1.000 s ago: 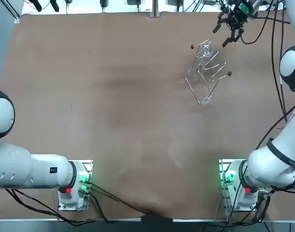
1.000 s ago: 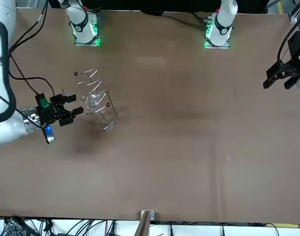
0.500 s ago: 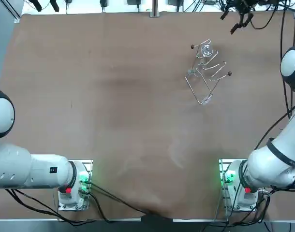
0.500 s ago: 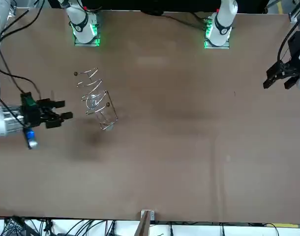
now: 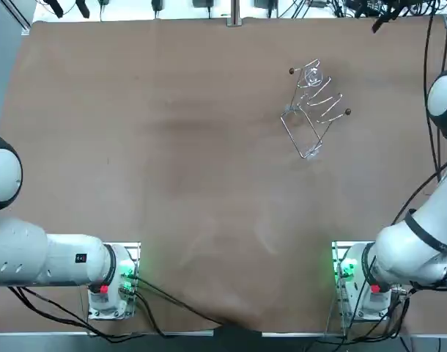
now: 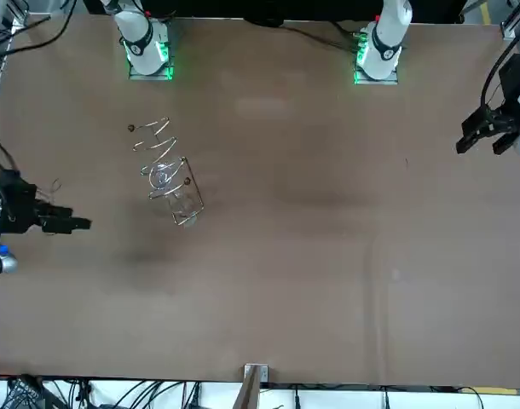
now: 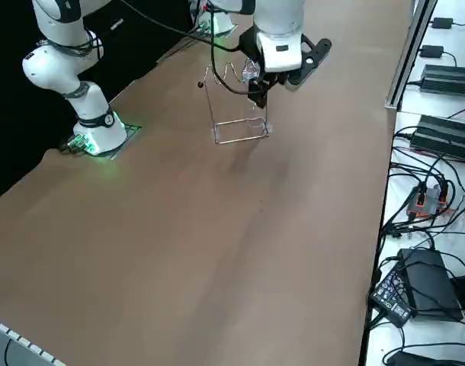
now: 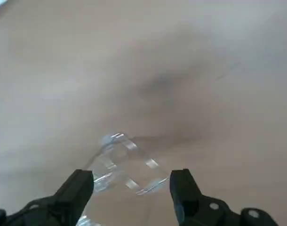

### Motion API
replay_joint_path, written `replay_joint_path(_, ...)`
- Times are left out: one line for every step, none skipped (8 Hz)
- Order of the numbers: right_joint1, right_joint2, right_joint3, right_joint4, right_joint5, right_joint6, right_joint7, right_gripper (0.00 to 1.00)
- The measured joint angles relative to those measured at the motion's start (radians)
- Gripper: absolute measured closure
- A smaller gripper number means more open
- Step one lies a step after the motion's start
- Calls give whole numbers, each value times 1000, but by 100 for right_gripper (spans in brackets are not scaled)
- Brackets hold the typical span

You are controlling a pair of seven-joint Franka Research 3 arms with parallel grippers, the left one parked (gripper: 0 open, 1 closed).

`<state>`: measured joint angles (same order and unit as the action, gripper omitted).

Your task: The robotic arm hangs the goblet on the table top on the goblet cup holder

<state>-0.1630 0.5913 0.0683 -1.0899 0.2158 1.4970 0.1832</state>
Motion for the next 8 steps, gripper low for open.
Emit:
replay_joint_path(10, -4, 7, 5, -120, 16, -33, 0)
replay_joint_path(28, -13, 11, 8, -210, 29, -54, 0)
replay_joint_path(43, -26, 11, 11, -255, 37, -76, 0)
replay_joint_path(49, -41, 11, 12, -273, 37, -114, 0)
replay_joint_path(47, -56, 7, 13, -279, 37, -160, 0)
replay_joint_path(44, -71, 3, 16, -281, 37, -192, 0)
replay_joint_path(42, -97, -1, 15, -282, 30, -209, 0)
replay_joint_path(41, -136, -2, -4, -283, 17, -216, 0)
